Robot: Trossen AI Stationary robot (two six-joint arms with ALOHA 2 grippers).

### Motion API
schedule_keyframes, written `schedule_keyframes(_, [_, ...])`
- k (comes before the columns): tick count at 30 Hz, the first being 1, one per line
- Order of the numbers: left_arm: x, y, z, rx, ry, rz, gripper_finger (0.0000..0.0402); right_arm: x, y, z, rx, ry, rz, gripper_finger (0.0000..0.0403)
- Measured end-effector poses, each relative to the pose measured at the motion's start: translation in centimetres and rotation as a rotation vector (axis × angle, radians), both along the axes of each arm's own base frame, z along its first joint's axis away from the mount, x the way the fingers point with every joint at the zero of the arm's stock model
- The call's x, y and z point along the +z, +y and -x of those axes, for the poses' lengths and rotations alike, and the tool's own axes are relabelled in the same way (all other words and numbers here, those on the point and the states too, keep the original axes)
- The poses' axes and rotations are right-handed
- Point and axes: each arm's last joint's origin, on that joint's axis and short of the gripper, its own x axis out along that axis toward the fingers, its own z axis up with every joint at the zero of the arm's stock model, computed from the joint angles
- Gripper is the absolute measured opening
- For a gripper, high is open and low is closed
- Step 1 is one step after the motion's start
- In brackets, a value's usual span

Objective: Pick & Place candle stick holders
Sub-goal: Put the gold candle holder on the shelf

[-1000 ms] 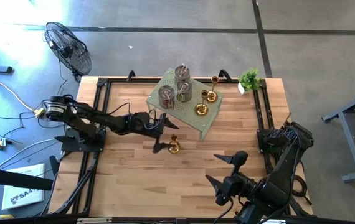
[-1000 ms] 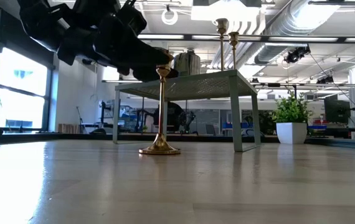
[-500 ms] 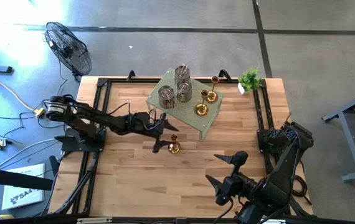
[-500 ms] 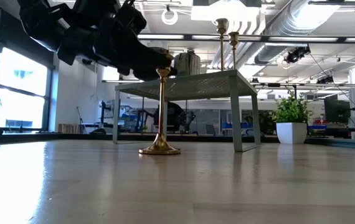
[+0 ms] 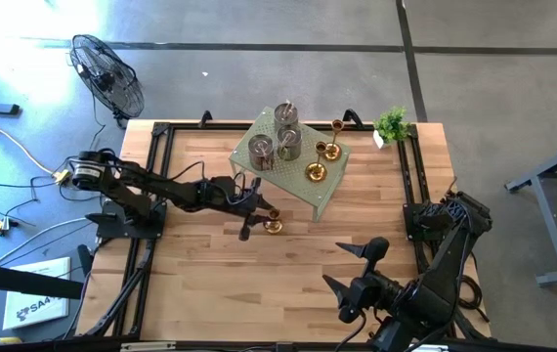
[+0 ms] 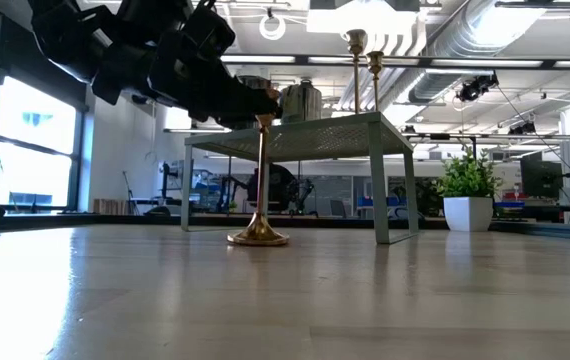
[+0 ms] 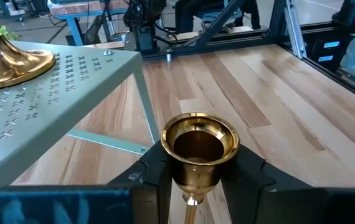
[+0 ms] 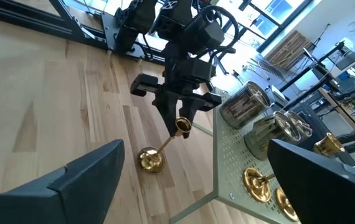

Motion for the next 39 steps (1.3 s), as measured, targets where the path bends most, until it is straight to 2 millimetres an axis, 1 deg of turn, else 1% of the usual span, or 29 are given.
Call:
schedule_keyframes(5, [0.3,0.0,-0.2,-0.005,-0.004,0.017,0.0097,-0.1,0.0,0.0,0.001,0.006,-0.006,0.0389])
schedule_keyframes(10, [2.4,-0.6,-1.2,-0.089,-0.020,0.045,0.0097,-0.1,0.1,0.0,0.002,0.016,-0.014,0.0389])
schedule_keyframes(14, [5.1,-1.6,-2.0,-0.124,-0.015,-0.004,0.0097,-0.1,0.1,0.0,-0.001,0.005,-0.025,0.0389])
schedule_keyframes(17, [7.5,-2.3,-2.4,-0.114,0.006,-0.070,0.0097,-0.2,0.2,0.0,0.000,0.013,-0.032,0.0389])
schedule_keyframes(20, [9.8,-2.5,-2.6,-0.097,0.033,-0.104,0.0097,-0.2,0.2,0.0,0.001,0.019,-0.037,0.0389])
schedule_keyframes(23, [12.4,-2.4,-2.6,-0.083,0.022,-0.078,0.0097,-0.2,0.2,0.0,0.001,0.021,-0.039,0.0389])
schedule_keyframes(29, [17.7,-0.6,-1.5,-0.045,-0.074,-0.074,0.0097,-0.2,0.2,0.0,0.002,0.024,-0.040,0.0389])
schedule_keyframes(32, [19.7,0.8,-1.1,0.004,-0.121,-0.074,0.0097,-0.2,0.2,0.1,0.005,0.028,-0.036,0.0389])
schedule_keyframes(36, [21.0,3.0,-0.8,0.057,-0.158,-0.040,0.0097,-0.2,0.2,0.1,0.007,0.031,-0.032,0.0389])
schedule_keyframes(39, [20.9,4.7,-1.1,0.106,-0.170,-0.012,0.0097,-0.2,0.2,0.1,0.007,0.033,-0.029,0.0389])
